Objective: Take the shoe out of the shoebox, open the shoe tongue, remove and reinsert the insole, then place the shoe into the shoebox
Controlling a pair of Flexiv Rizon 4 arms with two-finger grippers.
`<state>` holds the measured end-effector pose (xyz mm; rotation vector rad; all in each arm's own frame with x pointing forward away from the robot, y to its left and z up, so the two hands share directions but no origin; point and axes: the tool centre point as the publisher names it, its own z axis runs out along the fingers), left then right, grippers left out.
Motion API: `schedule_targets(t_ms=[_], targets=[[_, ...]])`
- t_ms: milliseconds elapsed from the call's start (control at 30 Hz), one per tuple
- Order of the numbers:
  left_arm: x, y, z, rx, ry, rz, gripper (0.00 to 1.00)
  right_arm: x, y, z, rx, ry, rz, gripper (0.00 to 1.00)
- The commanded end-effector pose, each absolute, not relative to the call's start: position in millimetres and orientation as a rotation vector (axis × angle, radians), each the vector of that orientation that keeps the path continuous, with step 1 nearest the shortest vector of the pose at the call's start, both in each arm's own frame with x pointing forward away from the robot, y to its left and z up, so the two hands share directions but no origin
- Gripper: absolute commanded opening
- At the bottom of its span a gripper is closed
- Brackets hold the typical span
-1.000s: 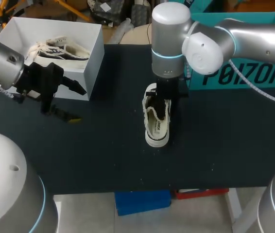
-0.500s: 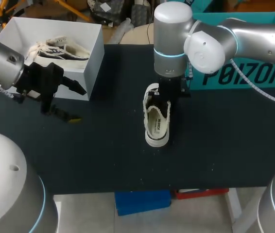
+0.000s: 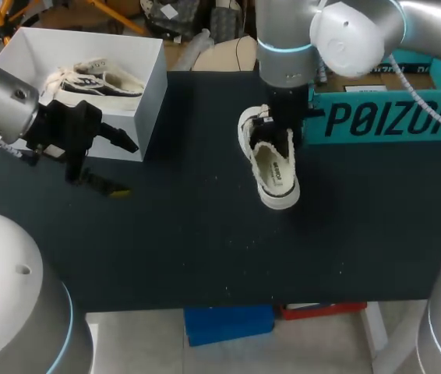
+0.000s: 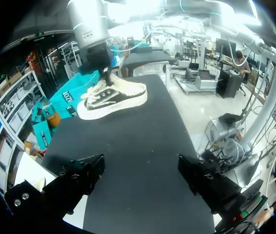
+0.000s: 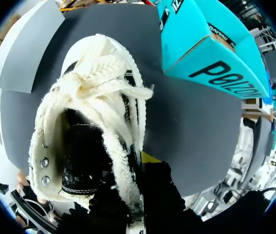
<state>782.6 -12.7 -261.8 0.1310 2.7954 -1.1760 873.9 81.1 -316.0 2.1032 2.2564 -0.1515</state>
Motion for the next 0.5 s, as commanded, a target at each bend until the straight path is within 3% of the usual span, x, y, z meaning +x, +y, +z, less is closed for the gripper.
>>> schedule_targets(t_ms=[33,167,300,400,500], targets=[[781.7,-12.2,-261.9,0.132,2.794,-1.173,1.0,874.1,62.6,-197.1,1.945,2.32,-0.126,0.0],[781.7,-12.2,-261.9,0.132,2.794,-1.173,1.0,882.3,57.9,-148.6,1.603,2.491,-0.126,0.0],[781.7,-12.2,-261.9,0.132,2.794,-1.173,1.0,884.0,59.1,-109.9,0.859,2.774,-0.093,0.0],[781.7,-12.2,-261.9,0.132,2.794,-1.173,1.0,880.9,55.1,-97.0,0.399,2.919,-0.167,0.0],[781.7,-12.2,-261.9,0.132,2.794,-1.173,1.0,879.3,53.5,-95.1,0.312,2.958,-0.214,0.0]])
